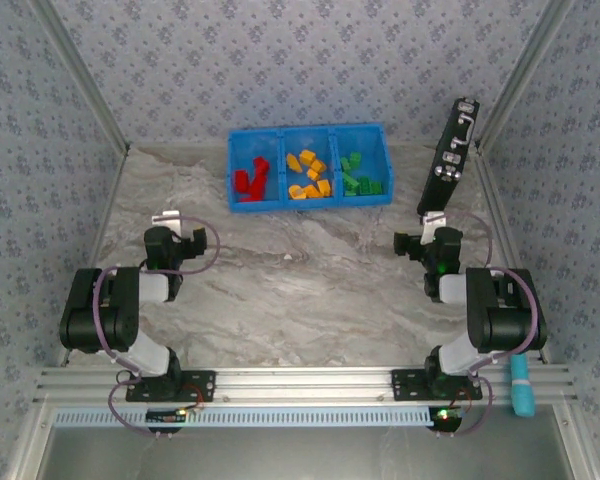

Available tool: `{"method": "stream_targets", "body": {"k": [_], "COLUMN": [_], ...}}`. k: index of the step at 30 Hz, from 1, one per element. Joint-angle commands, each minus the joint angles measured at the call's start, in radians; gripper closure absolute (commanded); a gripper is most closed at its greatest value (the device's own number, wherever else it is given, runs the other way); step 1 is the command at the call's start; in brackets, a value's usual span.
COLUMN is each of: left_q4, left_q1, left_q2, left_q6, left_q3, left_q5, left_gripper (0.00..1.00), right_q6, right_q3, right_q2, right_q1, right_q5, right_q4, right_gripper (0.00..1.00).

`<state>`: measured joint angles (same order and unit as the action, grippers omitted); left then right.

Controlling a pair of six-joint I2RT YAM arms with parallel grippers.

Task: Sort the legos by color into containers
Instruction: Reset both arms

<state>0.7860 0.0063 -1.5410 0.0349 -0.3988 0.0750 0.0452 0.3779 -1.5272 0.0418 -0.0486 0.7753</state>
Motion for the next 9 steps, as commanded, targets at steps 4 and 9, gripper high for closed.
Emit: {"method": "stream_targets", "body": {"k": [4,9], "left_q4": [0.027,0.027], "left_q1": [0.0,0.0], "left_q2": [0.005,0.005], "left_q6": [-0.009,-0.009], "left_q3": [-0.015,-0.016], "left_q5": [-0.003,-0.003], "left_gripper": [0.0,0.0], "right_q6": [-0.007,-0.009], "right_q3": [0.021,0.019], "right_q2": [0.006,0.005], "right_q1": [-0.001,-0.001], "right_q5": [0.025,0.025], "right_q4": [0.019,0.023], "right_gripper": [0.01,0.0]}}
